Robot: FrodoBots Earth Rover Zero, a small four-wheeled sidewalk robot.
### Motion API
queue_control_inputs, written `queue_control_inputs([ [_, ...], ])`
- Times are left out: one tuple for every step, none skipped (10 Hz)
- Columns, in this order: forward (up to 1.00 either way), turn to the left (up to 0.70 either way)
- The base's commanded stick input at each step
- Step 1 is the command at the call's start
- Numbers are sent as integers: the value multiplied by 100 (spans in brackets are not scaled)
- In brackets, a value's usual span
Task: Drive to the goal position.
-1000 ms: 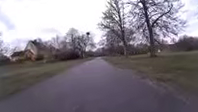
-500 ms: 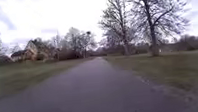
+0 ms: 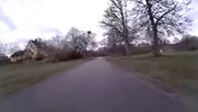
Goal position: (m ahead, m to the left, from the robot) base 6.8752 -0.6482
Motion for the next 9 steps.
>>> queue_control_inputs([
  [100, 0],
  [100, 0],
  [100, 0],
  [100, 0],
  [100, 0],
  [100, 0],
  [100, 0],
  [100, 0],
  [100, 0],
])
